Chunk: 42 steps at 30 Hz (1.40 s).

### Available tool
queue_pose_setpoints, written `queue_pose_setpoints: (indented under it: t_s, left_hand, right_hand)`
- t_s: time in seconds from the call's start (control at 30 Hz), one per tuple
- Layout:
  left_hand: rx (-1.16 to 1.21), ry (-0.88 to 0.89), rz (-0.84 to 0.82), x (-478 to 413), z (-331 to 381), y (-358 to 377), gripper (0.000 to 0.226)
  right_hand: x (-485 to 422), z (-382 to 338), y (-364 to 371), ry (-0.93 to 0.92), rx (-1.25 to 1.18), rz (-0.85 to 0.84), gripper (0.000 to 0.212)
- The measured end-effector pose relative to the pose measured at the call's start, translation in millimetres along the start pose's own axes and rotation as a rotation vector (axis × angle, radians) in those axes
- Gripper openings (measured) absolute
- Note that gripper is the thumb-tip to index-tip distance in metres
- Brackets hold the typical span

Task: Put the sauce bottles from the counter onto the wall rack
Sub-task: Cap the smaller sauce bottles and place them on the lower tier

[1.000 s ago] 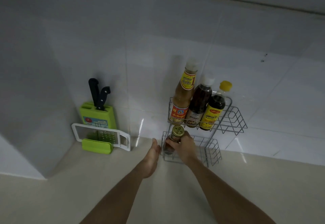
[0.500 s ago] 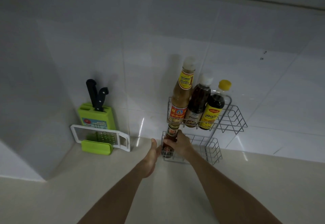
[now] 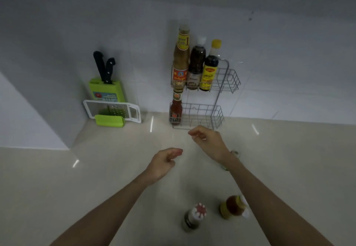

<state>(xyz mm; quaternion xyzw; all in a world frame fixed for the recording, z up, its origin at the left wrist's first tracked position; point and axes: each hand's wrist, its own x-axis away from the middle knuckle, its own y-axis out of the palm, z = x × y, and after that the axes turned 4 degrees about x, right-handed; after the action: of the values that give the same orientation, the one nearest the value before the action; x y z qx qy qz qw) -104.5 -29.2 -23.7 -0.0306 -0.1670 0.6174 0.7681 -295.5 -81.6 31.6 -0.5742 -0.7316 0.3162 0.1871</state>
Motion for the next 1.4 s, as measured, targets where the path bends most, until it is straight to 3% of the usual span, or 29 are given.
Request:
queue_pose_setpoints:
  t_s: [0.17,0.27,0.43,0.53,0.6,0.7,0.87,0.93,1.17,1.23,1.3,1.33,1.4]
  left_hand:
    - [-0.195,-0.035,-0.413,67.7,-29.5,32.5,0.079]
    - [-0.158,0.004,-0.439,98.4,-44.0,62.2,0.089]
    - [0.102,-0.028,-0.279,110.2,-45.9,104.0,0.056]
    - [0.205,-0.008,-0.119,111.2,-39.4,105.9,0.035]
    - [0.188,0.017,-0.103,108.1,-26.7,100.9,0.025]
    - [0.151,0.046,-0.150,104.7,12.7,84.7,0.010]
    - [0.168,0.098,-0.516,107.1,86.8,49.1,0.017]
    - [0.211,0.091,-0.567,106.5,99.2,45.9,0.018]
    - [0.180,0.036,-0.330,98.3,98.6,39.7,0.016]
    - [0.146,0.010,-0.128,93.6,95.7,44.9,0.011]
    - [0.075,-0.009,0.182,87.8,92.8,49.6,0.012]
    - [0.049,-0.015,0.267,86.0,92.5,50.4,0.014]
    - [0.016,-0.003,0.286,82.9,93.8,46.8,0.016]
  right_hand:
    - [75.5,-7.0,-11.8,-0.114,0.125,-0.211,0.014]
    - [114.6,-18.1,-16.0,-0.149,0.158,-0.227,0.026]
    - [151.4,-29.6,-8.0,-0.267,0.583,-0.312,0.052]
    - [154.4,-33.4,-6.7,-0.315,0.567,-0.313,0.041]
    - [149.3,-43.1,-17.3,-0.349,0.524,-0.305,0.037]
    - [137.4,-67.3,-46.4,-0.475,0.547,-0.311,0.031]
    - [113.6,-108.7,-91.4,-0.675,0.706,-0.289,0.034]
    - [102.3,-113.0,-99.2,-0.734,0.746,-0.259,0.038]
    - [80.4,-111.3,-96.2,-0.819,0.846,-0.248,0.043]
    - [79.8,-110.0,-89.6,-0.787,0.948,-0.129,0.044]
    - [78.9,-111.0,-84.5,-0.684,1.014,-0.074,0.047]
    - [77.7,-111.8,-83.8,-0.634,1.009,-0.097,0.048]
    - [73.0,-114.8,-87.7,-0.572,0.934,-0.161,0.046]
